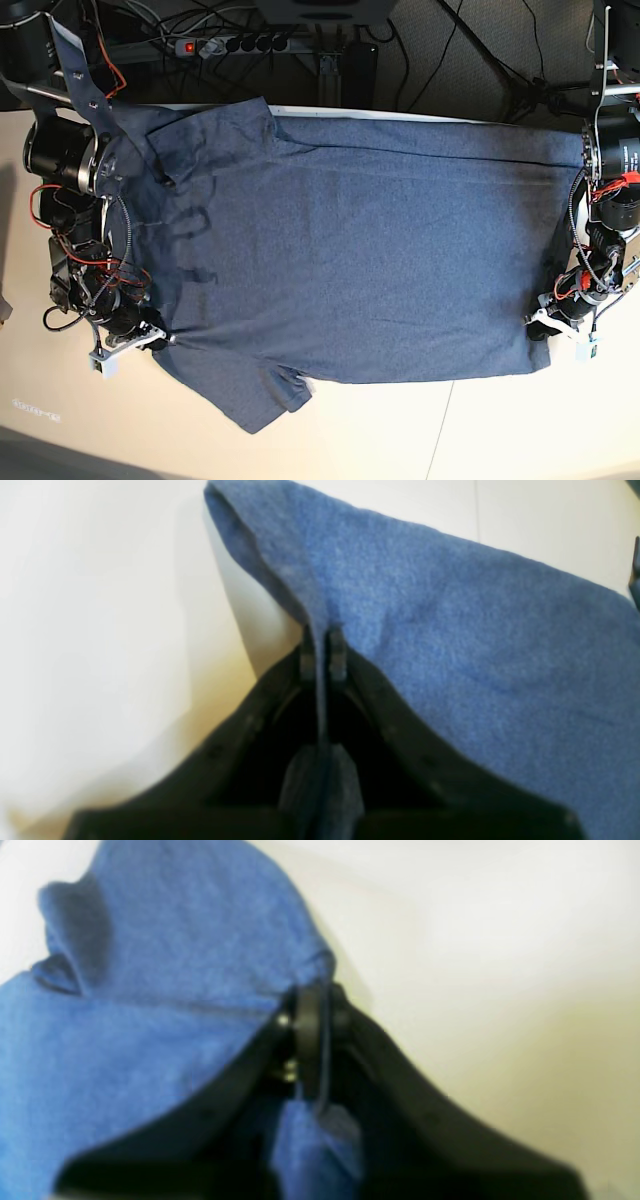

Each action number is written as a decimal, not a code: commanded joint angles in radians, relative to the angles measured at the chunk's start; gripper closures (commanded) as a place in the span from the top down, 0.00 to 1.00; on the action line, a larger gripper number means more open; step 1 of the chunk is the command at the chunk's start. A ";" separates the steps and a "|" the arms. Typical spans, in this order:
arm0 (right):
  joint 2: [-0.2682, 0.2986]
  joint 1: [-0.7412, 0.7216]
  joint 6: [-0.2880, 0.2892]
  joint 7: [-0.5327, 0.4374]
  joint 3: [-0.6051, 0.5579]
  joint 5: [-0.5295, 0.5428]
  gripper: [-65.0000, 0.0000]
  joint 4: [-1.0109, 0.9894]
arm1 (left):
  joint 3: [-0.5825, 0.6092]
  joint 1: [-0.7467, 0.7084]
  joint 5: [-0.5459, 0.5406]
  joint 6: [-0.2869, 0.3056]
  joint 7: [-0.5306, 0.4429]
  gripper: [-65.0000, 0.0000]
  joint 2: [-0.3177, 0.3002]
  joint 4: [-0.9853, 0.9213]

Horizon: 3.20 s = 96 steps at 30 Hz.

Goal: Fold the T-shirt properly
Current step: 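Release right gripper, move it to the opposite sleeve corner and grasp, then lift both held corners and fold them over onto the other half, then grasp the protruding sleeve with the right gripper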

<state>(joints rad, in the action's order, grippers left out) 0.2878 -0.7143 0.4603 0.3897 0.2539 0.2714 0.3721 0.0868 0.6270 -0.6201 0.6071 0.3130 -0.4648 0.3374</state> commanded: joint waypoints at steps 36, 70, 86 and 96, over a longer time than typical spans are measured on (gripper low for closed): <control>0.142 0.349 0.131 0.142 -0.095 0.260 0.00 0.654 | 0.000 0.049 -0.456 0.091 0.388 0.00 -0.136 0.013; 0.107 0.172 0.119 0.153 -0.100 0.167 0.57 0.574 | 0.000 -0.100 -0.460 0.091 0.402 0.00 -0.164 0.240; 0.003 -0.059 0.120 0.144 -0.112 0.102 0.57 0.047 | 0.000 -0.100 -0.461 0.091 0.417 0.00 -0.164 0.240; -0.135 -0.058 0.120 0.126 -0.112 0.019 0.57 0.047 | 0.000 -0.100 -0.460 0.091 0.421 0.00 -0.164 0.240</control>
<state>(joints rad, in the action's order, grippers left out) 0.1497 -0.7544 0.4953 0.4789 0.1417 0.3080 0.4149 0.0906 0.4965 -1.0634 0.6739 0.7452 -0.6094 0.5629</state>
